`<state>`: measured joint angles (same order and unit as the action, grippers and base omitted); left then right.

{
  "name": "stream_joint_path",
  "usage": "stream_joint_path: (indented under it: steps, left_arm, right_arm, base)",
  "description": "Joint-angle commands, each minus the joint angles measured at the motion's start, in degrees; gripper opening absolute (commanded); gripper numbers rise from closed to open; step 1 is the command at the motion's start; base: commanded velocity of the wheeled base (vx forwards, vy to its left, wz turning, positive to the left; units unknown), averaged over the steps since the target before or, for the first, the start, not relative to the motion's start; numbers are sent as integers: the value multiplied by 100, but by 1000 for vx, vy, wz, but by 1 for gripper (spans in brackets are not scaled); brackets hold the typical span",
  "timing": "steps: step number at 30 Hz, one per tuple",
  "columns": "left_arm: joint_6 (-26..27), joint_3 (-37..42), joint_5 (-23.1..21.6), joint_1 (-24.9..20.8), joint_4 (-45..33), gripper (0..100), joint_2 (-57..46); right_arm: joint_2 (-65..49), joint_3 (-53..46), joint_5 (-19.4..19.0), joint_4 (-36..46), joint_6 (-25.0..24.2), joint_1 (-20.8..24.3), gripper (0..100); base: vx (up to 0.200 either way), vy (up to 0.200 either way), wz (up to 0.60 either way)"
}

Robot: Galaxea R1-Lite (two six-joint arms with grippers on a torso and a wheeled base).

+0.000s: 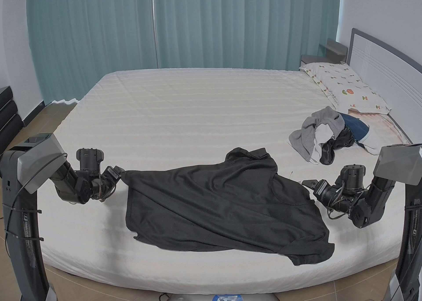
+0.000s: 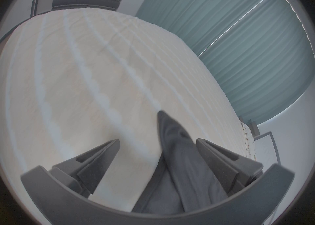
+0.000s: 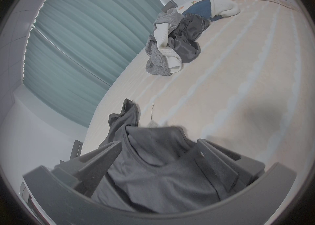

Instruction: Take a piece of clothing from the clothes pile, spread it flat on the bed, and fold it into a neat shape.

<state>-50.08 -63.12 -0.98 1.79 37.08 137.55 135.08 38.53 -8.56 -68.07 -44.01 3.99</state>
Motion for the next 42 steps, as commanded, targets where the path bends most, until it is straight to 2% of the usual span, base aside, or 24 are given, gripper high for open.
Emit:
stream_joint_path:
  steps: [1, 4, 9, 11, 19, 20, 21, 26, 32, 37, 42]
  left_arm:
    - [-380, 1496, -193, -285, 660, 100, -923]
    - [-547, 2041, -201, -460, 1082, 100, -879]
    - [-608, 2296, -201, -504, 1416, 100, -817]
    - [-600, 2489, -210, -540, 1504, 100, -817]
    - [-600, 2542, -210, -557, 1609, 100, -782]
    - [-600, 2542, -210, -557, 1609, 100, -782]
    - [-608, 2542, -210, -557, 1609, 100, -773]
    - [-591, 2612, -210, -548, 1627, 100, -782]
    - [-591, 2621, -210, -566, 1627, 100, -773]
    - [-591, 2621, -210, -566, 1627, 100, -773]
    - [-591, 2621, -210, -575, 1627, 100, -773]
  right_arm:
    - [317, 1271, 21, 892, -64, -91, 100]
    - [554, 1587, 12, 971, -73, -144, 100]
    - [704, 1780, 12, 1006, -55, -109, 100]
    - [791, 2044, 21, 1288, -55, -91, 100]
    - [888, 2325, -32, 1666, -55, 14, 100]
    - [888, 2325, -32, 1666, -55, 14, 0]
    - [906, 2404, -129, 1806, -46, 67, 0]
    - [897, 2519, -129, 1938, -46, 41, 0]
    - [862, 2694, -76, 1912, -187, -232, 0]
    - [835, 2738, 12, 1736, -460, -522, 0]
    - [932, 2721, 135, 1358, -486, -627, 0]
  base:
    - [0, 0, 0]
    - [0, 0, 0]
    - [0, 0, 0]
    - [0, 0, 0]
    - [0, 0, 0]
    - [0, 0, 0]
    - [0, 0, 0]
    - [0, 0, 0]
    - [0, 0, 0]
    - [0, 0, 0]
    - [0, 0, 0]
